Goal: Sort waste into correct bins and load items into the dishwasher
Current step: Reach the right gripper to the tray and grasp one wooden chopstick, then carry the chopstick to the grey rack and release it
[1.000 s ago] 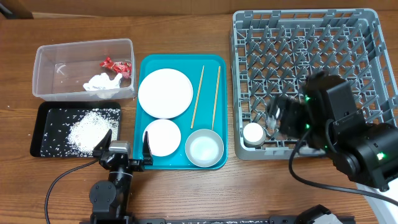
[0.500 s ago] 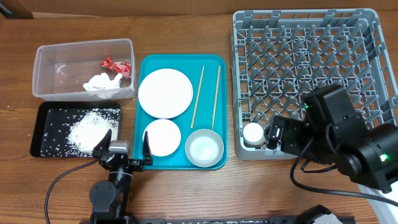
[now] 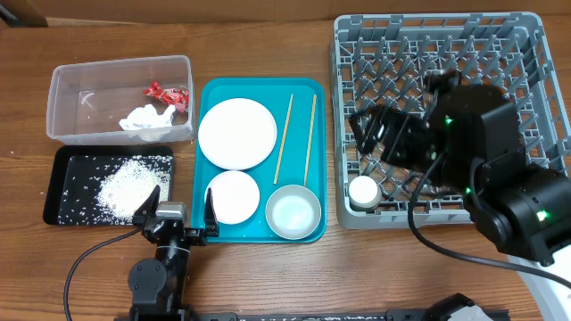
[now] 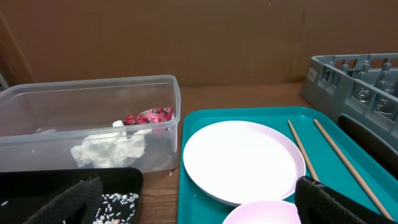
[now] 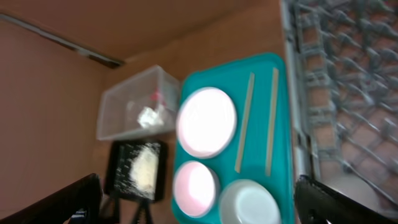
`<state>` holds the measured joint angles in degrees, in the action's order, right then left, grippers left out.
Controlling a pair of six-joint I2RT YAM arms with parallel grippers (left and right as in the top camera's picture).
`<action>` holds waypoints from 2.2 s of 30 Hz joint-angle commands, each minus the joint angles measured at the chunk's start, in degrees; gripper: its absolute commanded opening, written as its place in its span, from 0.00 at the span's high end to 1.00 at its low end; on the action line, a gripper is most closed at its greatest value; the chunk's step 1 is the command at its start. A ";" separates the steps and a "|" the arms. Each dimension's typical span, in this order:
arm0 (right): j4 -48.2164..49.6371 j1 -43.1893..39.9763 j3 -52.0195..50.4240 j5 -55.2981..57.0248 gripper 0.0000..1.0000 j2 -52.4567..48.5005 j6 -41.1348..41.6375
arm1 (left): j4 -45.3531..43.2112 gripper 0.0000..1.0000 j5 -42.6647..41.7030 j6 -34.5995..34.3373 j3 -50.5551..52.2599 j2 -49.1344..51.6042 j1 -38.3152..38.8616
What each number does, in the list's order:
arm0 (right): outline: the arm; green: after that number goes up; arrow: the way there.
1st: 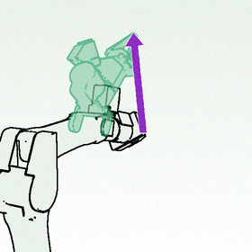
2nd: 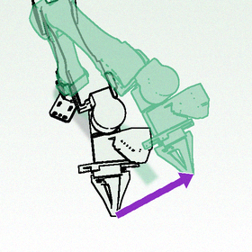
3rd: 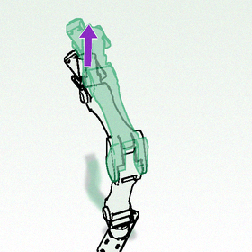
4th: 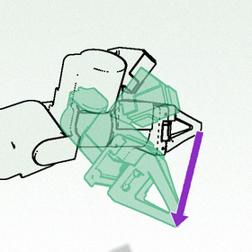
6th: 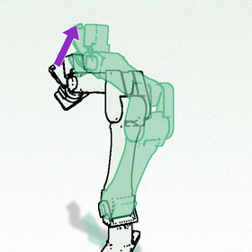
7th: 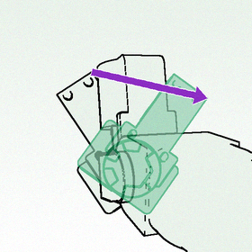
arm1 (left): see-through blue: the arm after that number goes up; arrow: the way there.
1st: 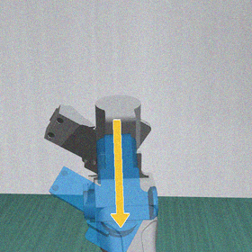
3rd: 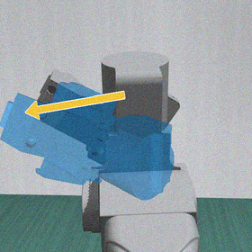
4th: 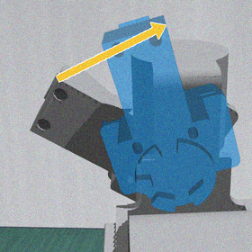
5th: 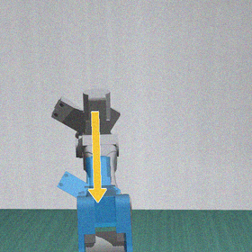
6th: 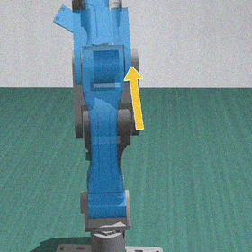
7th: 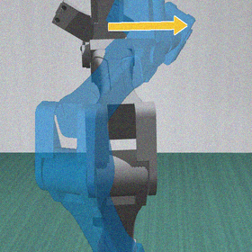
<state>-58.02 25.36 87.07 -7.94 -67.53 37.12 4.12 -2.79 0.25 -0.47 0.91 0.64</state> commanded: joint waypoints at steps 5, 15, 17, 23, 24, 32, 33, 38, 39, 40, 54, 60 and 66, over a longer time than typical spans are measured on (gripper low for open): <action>0.68 9.66 1.40 3.34 0.05 -12.02 -7.39 | 0.15 0.00 0.42 1.05 0.20 -0.55 -0.31; 4.98 12.55 1.40 6.40 0.31 -34.05 -4.52 | 0.15 0.00 0.39 1.05 0.20 -0.55 -0.31; 7.28 12.48 1.40 7.04 0.34 -37.79 -4.28 | 0.15 0.00 0.42 1.05 0.20 -0.55 -0.31; 12.50 12.26 1.40 8.50 0.51 -44.89 -4.35 | 0.15 0.00 0.42 1.05 0.20 -0.55 -0.31; 13.14 12.28 1.40 8.46 0.53 -45.83 -4.31 | 0.15 0.00 0.42 1.05 0.20 -0.55 -0.31; 16.85 12.28 1.40 8.33 0.56 -53.07 -4.28 | 0.15 0.00 0.42 1.05 0.20 -0.55 -0.31; 17.07 12.28 1.40 8.33 0.56 -53.18 -4.28 | 0.15 0.00 0.39 1.05 0.20 -0.55 -0.31; 18.58 12.41 1.40 8.33 0.56 -54.97 -4.07 | 0.15 0.00 0.39 1.05 0.20 -0.55 -0.31; 19.06 12.46 1.40 8.33 0.57 -55.63 -4.09 | 0.15 0.00 0.42 1.05 0.20 -0.55 -0.31; 19.50 12.52 1.40 8.33 0.57 -56.22 -4.09 | 0.15 0.00 0.42 1.05 0.20 -0.55 -0.31; 12.68 11.19 3.98 9.64 0.95 -56.87 -2.60 | 0.15 0.00 0.39 1.05 0.20 -0.55 -0.31; 6.86 9.53 9.70 10.91 0.96 -51.63 -3.06 | 0.15 0.00 0.42 1.05 0.20 -0.55 -0.31; 5.38 6.49 11.72 10.86 0.96 -43.45 -8.46 | 0.15 0.00 0.39 1.05 0.20 -0.55 -0.31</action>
<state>-52.56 33.58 96.09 1.93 -118.21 32.49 4.16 -2.79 0.25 -0.47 0.91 0.64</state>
